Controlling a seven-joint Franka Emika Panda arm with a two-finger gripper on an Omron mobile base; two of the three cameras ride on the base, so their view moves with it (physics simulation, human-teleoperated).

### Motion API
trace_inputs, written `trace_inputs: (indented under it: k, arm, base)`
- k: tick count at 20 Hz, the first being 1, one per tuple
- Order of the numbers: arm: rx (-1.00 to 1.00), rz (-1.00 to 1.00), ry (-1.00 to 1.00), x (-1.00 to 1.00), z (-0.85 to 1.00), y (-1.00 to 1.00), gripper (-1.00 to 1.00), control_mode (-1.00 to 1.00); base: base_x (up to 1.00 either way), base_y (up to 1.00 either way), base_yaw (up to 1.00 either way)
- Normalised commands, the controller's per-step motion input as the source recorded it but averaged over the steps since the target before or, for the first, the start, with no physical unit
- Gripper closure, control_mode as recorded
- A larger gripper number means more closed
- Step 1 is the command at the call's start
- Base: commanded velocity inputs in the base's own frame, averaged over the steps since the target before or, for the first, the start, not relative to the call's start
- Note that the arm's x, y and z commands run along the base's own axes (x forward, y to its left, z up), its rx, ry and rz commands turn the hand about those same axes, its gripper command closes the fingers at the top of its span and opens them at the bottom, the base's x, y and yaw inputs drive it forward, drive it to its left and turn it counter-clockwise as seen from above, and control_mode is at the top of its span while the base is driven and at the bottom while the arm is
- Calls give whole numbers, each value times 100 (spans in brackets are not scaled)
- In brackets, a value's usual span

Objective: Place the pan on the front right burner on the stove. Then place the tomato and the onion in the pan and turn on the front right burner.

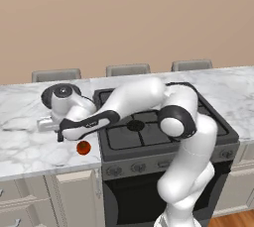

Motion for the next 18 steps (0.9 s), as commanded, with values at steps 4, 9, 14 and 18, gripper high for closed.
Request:
trace_inputs:
  k: [4, 9, 14, 18]
  arm:
    - [15, -17, -5, 0, 54, -49, 100, -100]
    - [10, -23, 0, 0, 41, -56, 100, -100]
    - [1, -29, 0, 0, 29, -57, 100, -100]
    - [0, -32, 0, 0, 22, -64, 100, -100]
  base:
    - [0, 0, 0]
    - [0, 0, 0]
    - [0, 0, 0]
    - [0, 0, 0]
